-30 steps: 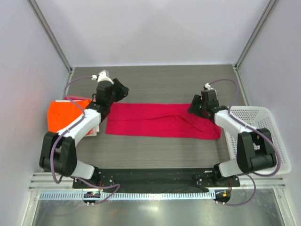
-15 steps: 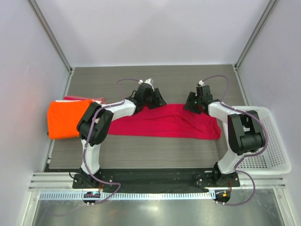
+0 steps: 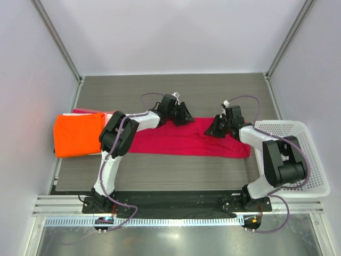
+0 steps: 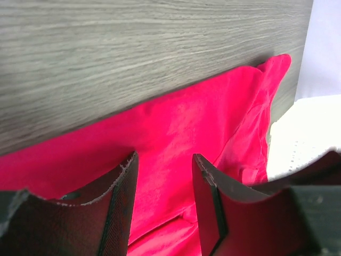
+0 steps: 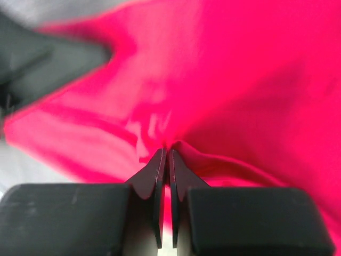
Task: Fold and stack the t-shirts
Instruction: Fold the tshirt
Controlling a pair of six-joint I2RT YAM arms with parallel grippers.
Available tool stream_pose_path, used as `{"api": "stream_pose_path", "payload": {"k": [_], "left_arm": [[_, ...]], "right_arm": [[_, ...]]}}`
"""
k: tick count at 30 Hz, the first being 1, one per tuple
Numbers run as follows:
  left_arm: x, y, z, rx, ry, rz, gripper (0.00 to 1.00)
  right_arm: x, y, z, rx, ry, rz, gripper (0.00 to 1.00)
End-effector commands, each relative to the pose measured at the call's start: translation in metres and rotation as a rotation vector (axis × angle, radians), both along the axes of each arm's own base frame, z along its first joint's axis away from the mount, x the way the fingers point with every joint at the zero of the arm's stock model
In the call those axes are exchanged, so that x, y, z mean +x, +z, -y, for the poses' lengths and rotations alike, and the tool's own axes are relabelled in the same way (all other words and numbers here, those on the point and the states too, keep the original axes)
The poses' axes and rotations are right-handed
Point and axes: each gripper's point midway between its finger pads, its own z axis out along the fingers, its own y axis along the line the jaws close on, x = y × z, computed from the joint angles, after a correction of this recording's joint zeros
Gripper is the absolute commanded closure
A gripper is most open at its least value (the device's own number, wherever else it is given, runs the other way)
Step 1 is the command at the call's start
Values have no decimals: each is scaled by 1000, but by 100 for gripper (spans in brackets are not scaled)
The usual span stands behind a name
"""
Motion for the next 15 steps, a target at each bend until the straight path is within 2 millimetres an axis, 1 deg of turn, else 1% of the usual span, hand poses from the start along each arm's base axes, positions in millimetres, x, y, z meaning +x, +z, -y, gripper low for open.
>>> {"api": "stream_pose_path", "payload": {"k": [1,2,3,4,6,7,8,9,10,11,12,14,15], "left_arm": [[-2,-1,3,26,-17,-23,54],[-1,-1,2,29,-12,-22,54],[-1,-2,1,32,-9,-21,54],[-1,-3,0,38,-8,-19,54],[1,-1,-1,46,1,-10,54],[1,-1,-2,50,3,-8,54],[2,0,-3,57,5,1,54],[2,0,-5,66,8,6,54],[3,1,-7,77,13,10,54],[3,0,-9,87,15,18,53],[5,2,-10,91,23,27,53],[4,0,-11,98,21,28,53],[4,3,-11,95,19,32,53]], "right_arm": [[-24,23,-25,127,84,23,90],[-36,23,-32,156,119,7,89],[-43,24,-36,173,137,-2,88],[-48,24,-39,188,146,-17,83],[-58,30,-44,226,182,-32,79],[-61,33,-45,232,194,-34,73],[-61,41,-45,233,199,-11,68],[-59,46,-41,216,184,-1,63],[-56,50,-38,195,173,19,51],[-49,59,-35,177,159,48,48],[-43,60,-24,126,111,56,46],[-32,66,-12,64,63,86,46],[-24,63,2,2,4,95,46]]}}
